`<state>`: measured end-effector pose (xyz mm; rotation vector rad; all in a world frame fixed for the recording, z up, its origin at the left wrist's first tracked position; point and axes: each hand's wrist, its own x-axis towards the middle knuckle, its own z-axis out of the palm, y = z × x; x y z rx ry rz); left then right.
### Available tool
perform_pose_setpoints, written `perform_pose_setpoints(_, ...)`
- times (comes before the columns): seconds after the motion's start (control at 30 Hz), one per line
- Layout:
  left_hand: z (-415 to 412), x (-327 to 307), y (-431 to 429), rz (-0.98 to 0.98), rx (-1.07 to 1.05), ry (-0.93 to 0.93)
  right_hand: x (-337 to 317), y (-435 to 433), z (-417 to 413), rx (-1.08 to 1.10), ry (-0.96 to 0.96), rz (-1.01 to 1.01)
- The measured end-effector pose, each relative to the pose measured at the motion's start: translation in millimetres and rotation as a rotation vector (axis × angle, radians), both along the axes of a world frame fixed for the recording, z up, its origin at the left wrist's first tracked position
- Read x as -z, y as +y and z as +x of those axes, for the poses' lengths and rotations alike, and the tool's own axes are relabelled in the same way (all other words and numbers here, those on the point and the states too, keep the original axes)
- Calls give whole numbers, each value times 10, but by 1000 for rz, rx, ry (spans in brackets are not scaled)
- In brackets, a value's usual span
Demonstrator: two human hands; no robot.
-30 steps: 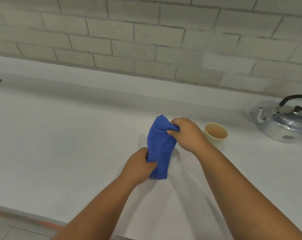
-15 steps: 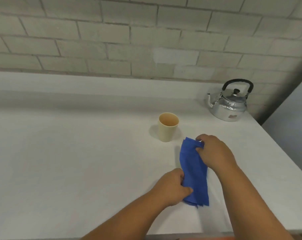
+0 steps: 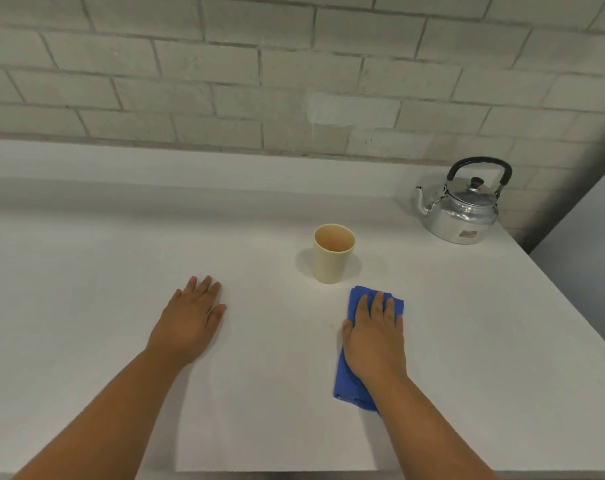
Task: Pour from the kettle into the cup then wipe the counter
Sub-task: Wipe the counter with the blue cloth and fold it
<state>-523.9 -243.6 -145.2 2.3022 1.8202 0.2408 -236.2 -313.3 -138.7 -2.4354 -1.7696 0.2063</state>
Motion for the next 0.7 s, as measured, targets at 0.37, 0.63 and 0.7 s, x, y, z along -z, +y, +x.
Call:
perform_pose_setpoints(0.37,-31,32,7,3,32,-42,-29,-10,-166,62,420,184)
perform_pose_setpoints(0.63,-56,53,25,-2,50,-40,197,37,-637,-270,130,73)
perform_pose_setpoints(0.7,-49,61,30,-3,46,-32,163,4,-517,-170,99,75)
